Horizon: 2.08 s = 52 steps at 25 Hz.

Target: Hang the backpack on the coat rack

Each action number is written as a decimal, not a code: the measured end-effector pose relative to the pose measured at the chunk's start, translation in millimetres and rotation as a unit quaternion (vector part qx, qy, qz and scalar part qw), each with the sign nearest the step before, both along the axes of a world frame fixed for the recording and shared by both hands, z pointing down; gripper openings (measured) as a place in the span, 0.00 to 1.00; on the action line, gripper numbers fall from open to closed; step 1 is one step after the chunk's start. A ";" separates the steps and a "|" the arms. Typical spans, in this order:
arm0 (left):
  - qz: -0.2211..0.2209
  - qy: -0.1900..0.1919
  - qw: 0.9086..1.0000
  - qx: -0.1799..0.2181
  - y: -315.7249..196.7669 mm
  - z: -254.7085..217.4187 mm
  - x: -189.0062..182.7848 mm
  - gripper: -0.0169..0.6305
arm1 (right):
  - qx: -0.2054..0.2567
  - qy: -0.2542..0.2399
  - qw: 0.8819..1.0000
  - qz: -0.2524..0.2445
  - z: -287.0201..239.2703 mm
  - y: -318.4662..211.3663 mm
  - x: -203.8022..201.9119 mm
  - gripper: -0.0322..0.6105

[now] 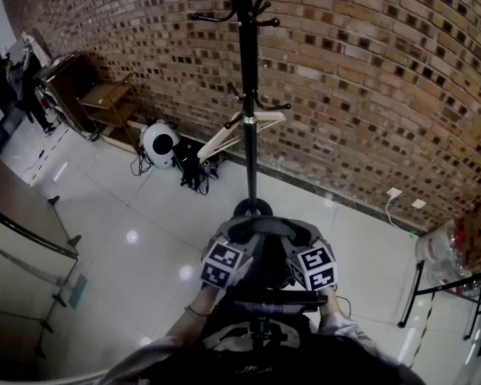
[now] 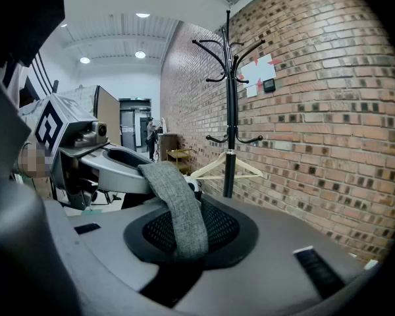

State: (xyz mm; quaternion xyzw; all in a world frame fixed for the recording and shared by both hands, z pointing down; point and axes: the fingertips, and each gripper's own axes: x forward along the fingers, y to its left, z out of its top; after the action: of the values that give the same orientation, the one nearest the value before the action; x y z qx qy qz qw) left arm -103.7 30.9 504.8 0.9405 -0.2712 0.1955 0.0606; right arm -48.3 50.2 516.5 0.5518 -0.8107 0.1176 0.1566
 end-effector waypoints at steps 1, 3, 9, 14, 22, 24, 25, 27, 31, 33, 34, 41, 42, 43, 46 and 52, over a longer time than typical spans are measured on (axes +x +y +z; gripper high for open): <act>0.002 0.002 1.000 0.002 -6.5 -1.1 4.6 0.19 | 0.000 0.001 1.000 0.004 0.0 -5.6 4.7 0.19; 0.006 0.005 1.000 0.005 -19.1 -2.2 13.3 0.19 | -0.003 0.004 1.000 0.012 0.5 -16.4 13.4 0.19; 0.020 0.010 1.000 0.006 -63.5 0.4 41.1 0.19 | 0.001 -0.002 1.000 0.021 3.0 -60.5 39.1 0.19; 0.037 0.010 0.999 0.009 -106.9 -7.8 66.2 0.19 | 0.003 -0.011 0.999 0.030 -6.0 -104.8 64.1 0.19; 0.060 0.032 0.998 0.018 -179.0 -26.4 100.3 0.19 | 0.016 0.016 0.999 0.035 -25.2 -178.2 96.1 0.19; 0.067 0.032 0.997 0.022 -192.8 -29.0 110.8 0.19 | 0.018 0.025 0.999 0.031 -26.3 -192.4 106.5 0.19; 0.068 0.032 0.997 0.024 -199.5 -30.3 116.1 0.19 | 0.021 0.027 0.999 0.031 -29.2 -199.9 111.4 0.19; 0.071 0.032 0.997 0.025 -211.0 -31.6 127.2 0.19 | 0.023 0.027 0.999 0.033 -32.8 -212.1 121.8 0.19; 0.077 0.027 0.996 0.023 -232.9 -31.0 148.2 0.19 | 0.008 0.037 0.999 0.026 -30.6 -231.2 143.5 0.19; 0.069 0.022 0.997 0.021 -244.0 -29.6 152.1 0.19 | 0.005 0.037 0.999 0.019 -29.0 -242.9 149.8 0.19; 0.064 0.022 0.997 0.021 -249.4 -28.7 153.9 0.19 | 0.005 0.037 0.999 0.014 -29.3 -248.8 152.1 0.19; 0.016 0.034 0.999 0.028 -274.6 -33.7 174.6 0.19 | 0.016 0.035 0.998 -0.053 -38.2 -284.5 169.8 0.19; 0.005 0.033 0.999 0.028 -278.7 -34.6 176.8 0.19 | 0.015 0.037 0.997 -0.066 -39.0 -290.0 171.6 0.19; -0.007 0.033 0.999 0.027 -282.4 -35.7 178.5 0.19 | 0.016 0.039 0.996 -0.081 -40.2 -295.5 172.6 0.19; -0.050 0.037 0.998 0.023 -291.0 -39.8 181.2 0.19 | 0.017 0.050 0.990 -0.131 -42.5 -310.1 174.0 0.19; -0.130 0.037 0.990 0.030 -311.6 -45.5 183.1 0.19 | 0.027 0.071 0.973 -0.220 -50.4 -340.9 174.2 0.19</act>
State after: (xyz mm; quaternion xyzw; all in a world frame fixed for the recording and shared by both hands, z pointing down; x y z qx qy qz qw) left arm 79.4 -280.7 459.3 0.9051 -0.3948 0.1431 0.0674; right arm 125.9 -290.8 466.1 0.3713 -0.9018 0.0190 0.2204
